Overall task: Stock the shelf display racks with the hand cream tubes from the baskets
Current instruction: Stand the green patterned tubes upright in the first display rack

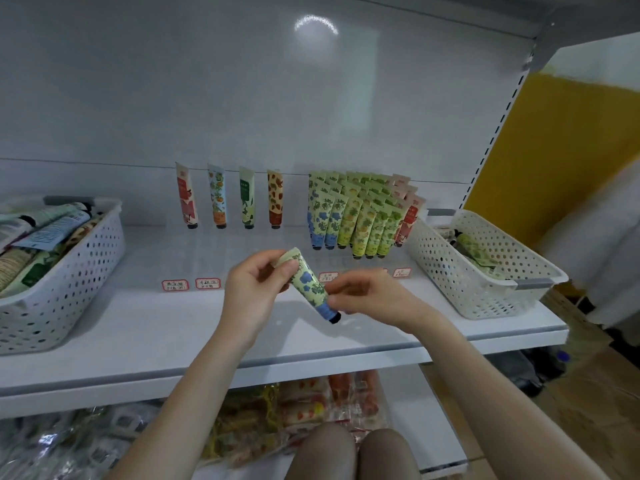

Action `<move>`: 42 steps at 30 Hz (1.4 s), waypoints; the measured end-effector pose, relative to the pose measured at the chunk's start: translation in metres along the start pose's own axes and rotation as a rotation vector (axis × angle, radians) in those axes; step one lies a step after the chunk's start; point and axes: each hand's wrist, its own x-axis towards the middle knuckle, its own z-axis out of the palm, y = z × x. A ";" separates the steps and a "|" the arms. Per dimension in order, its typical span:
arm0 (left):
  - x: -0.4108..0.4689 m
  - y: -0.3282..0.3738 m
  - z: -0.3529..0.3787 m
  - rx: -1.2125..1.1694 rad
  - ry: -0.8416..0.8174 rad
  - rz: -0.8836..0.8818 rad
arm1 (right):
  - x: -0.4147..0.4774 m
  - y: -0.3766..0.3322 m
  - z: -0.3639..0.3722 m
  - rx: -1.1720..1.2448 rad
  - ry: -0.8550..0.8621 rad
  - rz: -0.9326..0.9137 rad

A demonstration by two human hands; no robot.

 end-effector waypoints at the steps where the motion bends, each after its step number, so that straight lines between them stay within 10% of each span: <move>1: 0.001 -0.001 0.002 0.044 -0.031 0.031 | 0.000 0.000 0.001 -0.065 0.014 -0.045; 18: 0.005 -0.077 0.005 1.094 -0.451 0.123 | 0.062 0.003 -0.023 -0.134 0.699 -0.076; 42: 0.006 -0.093 0.003 1.103 -0.365 0.222 | 0.110 0.022 0.010 -0.312 0.545 0.029</move>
